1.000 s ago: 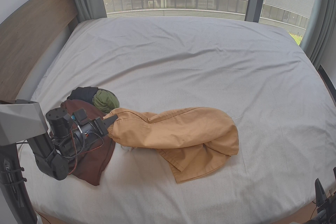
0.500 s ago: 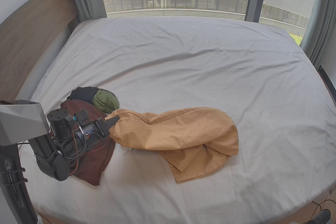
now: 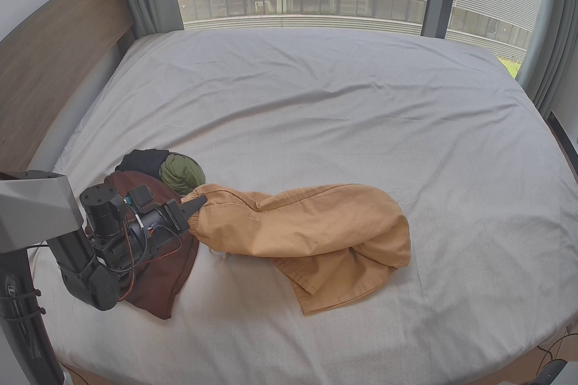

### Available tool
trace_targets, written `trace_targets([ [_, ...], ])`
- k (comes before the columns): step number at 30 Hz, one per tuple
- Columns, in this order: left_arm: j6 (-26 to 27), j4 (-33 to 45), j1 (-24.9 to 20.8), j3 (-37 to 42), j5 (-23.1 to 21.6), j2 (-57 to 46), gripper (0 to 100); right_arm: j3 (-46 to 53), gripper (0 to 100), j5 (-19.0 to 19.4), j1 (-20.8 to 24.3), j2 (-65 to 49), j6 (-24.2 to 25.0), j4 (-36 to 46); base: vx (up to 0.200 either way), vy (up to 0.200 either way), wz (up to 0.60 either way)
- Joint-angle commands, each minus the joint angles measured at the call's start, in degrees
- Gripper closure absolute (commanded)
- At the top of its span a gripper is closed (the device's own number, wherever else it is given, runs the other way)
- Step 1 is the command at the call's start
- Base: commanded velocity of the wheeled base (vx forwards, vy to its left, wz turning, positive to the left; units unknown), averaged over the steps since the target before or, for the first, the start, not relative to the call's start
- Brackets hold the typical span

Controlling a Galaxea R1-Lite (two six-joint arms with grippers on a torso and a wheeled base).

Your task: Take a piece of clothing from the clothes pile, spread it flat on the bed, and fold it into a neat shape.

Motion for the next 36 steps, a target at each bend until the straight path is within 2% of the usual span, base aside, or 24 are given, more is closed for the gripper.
trace_targets([
  [1, -0.28, -0.04, -0.11, -0.06, -0.07, -0.73, 100, -9.91, 0, 2.25, 2.34, 18.05, -0.01, -1.50, 0.000, 0.000, 0.00],
  [7, -0.36, -0.04, -0.11, -0.15, -0.07, -0.64, 100, -6.92, 0, 4.01, 1.64, 27.10, 0.17, -8.53, 0.000, 0.000, 0.00],
  [11, -0.36, -0.04, -0.11, -0.06, -0.07, -0.82, 100, -2.35, 0, 6.21, -1.00, 33.08, 0.35, -19.43, 0.000, 0.000, 0.00],
  [14, -0.36, -0.04, -0.11, -0.06, -0.07, -0.82, 100, -1.38, 0, 7.00, -1.79, 37.21, 0.43, -24.53, 0.000, 0.000, 0.00],
  [20, -0.36, -0.04, -0.03, -0.33, -0.07, -0.47, 100, -0.94, 0, 7.97, -2.49, 41.34, 1.49, -25.85, 0.000, 0.000, 0.00],
  [28, -1.24, -0.04, 0.06, -0.50, -0.16, -0.29, 100, -1.12, 0, 11.31, -4.51, 47.93, 2.10, -27.43, 0.000, 0.000, 0.00],
  [36, -1.24, -0.04, 0.06, -0.50, -0.16, -0.29, 100, -0.86, 0, 12.71, -6.10, 55.93, 6.06, -33.14, 0.000, 0.000, 0.00],
])
